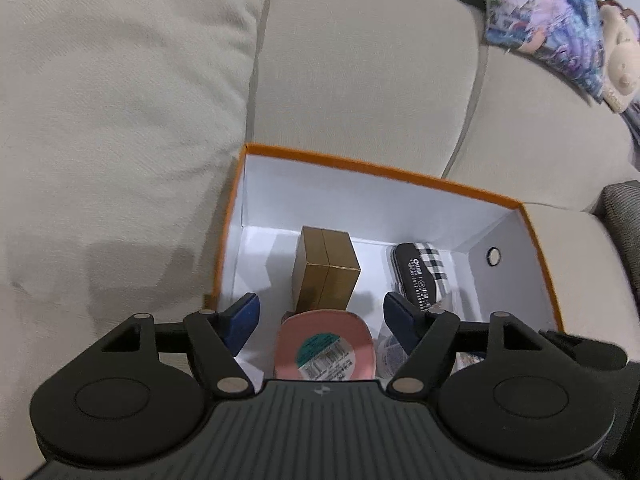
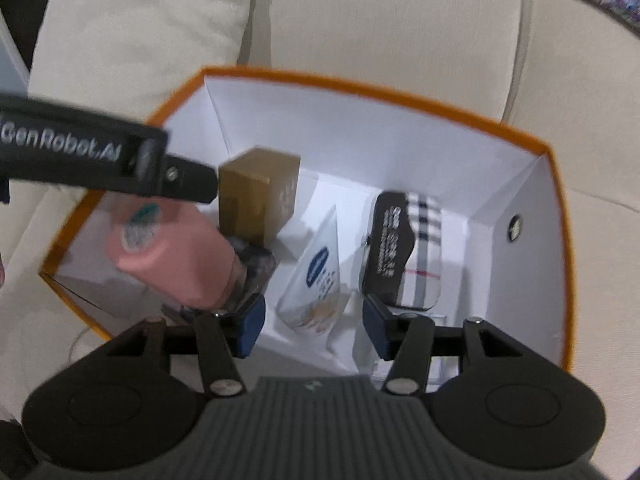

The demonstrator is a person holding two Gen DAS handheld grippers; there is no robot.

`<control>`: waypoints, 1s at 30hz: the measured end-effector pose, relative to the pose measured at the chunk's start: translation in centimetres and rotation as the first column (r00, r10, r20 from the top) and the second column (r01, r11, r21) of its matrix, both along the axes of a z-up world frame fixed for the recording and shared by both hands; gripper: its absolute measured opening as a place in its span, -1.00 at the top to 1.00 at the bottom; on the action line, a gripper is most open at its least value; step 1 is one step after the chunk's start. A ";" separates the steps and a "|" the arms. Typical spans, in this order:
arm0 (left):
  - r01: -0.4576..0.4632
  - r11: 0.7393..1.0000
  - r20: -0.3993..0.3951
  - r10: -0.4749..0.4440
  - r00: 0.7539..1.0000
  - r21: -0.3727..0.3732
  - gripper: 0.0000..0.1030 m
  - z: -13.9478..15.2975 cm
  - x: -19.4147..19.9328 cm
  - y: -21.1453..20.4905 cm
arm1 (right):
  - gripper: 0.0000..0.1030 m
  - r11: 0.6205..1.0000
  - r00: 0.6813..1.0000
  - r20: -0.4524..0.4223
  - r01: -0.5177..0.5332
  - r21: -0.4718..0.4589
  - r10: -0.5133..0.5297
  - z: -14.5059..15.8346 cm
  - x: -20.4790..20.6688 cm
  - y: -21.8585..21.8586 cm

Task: Organize rigid objects
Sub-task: 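Open both tools to release the tumbler and tube inside the box, then move the left tool to the pink lotion bottle while the right tool approaches the yellow tape measure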

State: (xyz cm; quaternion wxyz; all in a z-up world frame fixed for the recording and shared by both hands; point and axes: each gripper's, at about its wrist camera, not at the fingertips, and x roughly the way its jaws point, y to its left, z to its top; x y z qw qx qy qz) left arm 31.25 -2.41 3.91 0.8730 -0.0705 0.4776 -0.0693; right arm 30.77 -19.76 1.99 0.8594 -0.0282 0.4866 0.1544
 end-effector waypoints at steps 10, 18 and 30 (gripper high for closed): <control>0.019 1.000 0.110 -0.021 0.994 0.020 -0.67 3.0 -11.0 2.6 | -0.30 0.993 0.985 0.165 0.025 0.112 -0.043 5.4 -9.3 -3.1; -0.019 0.999 0.039 0.020 0.999 -0.031 -0.67 -0.9 -18.9 3.3 | -0.46 0.983 0.984 0.146 0.080 0.166 -0.105 2.6 -19.2 -3.1; -0.056 0.987 -0.131 0.037 0.991 -0.148 -0.67 -6.9 -20.9 0.5 | -0.53 0.955 0.983 0.024 0.172 0.242 -0.183 -3.6 -26.8 -3.4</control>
